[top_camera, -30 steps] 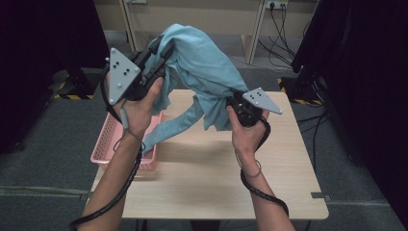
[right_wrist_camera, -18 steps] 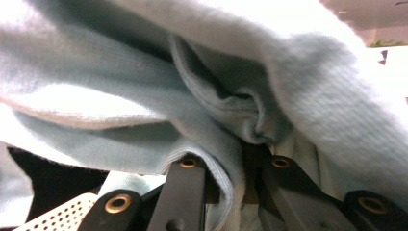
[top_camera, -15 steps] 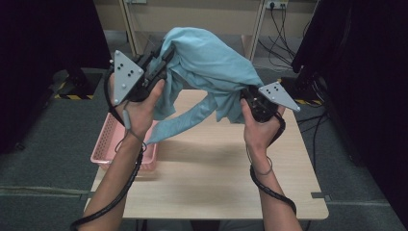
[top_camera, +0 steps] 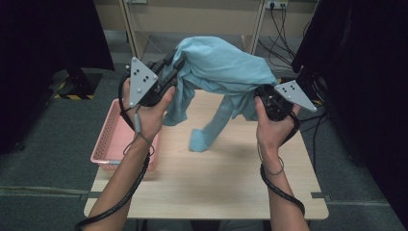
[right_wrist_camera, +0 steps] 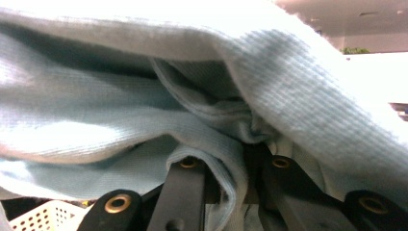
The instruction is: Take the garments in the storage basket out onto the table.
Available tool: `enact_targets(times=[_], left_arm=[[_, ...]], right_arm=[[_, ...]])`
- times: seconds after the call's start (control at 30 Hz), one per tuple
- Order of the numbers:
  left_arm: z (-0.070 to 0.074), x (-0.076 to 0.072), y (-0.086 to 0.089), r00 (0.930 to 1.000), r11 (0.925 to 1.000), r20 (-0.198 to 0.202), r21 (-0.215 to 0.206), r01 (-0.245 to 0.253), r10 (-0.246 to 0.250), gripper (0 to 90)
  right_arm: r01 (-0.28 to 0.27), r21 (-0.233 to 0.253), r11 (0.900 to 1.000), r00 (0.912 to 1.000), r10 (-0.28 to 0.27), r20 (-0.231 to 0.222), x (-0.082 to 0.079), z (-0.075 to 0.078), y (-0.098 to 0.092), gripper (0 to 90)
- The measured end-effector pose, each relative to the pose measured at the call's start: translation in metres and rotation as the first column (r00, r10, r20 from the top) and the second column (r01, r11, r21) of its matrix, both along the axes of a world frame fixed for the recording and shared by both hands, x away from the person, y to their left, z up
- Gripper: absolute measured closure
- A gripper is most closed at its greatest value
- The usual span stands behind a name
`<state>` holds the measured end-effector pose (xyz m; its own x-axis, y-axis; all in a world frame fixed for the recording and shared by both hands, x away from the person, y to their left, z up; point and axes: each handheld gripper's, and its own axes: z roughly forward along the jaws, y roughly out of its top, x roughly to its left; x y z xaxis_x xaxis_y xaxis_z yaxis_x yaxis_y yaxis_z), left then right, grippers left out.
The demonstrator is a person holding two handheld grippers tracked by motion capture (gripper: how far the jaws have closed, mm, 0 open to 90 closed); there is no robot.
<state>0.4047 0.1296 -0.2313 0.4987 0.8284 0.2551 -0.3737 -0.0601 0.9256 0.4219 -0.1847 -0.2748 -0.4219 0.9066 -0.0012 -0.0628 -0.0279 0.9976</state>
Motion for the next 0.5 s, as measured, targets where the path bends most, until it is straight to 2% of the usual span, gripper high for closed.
enact_targets(times=[0.07,0.13,0.33,0.5], left_arm=[[-0.007,0.002,-0.003,0.9998,1.0,-0.017,0.007,0.006,-0.006,74.3],[-0.015,0.004,-0.006,0.9993,0.9998,-0.035,0.013,0.011,-0.01,74.4],[-0.035,0.01,-0.014,0.9959,0.9994,-0.083,-0.004,0.035,-0.035,75.0],[-0.057,0.014,-0.028,0.9901,0.997,-0.126,0.038,0.068,-0.062,75.6]], right_arm=[[-0.002,-0.007,1.0,0.9998,0.001,-0.021,0.0,-0.005,-0.003,83.7],[0.001,-0.037,0.999,0.999,-0.002,-0.046,0.0,-0.01,-0.005,83.5],[-0.014,-0.062,0.998,0.994,0.008,-0.109,0.001,-0.032,-0.009,83.4],[-0.031,-0.065,0.997,0.9881,0.021,-0.153,0.001,-0.052,-0.01,83.5]])
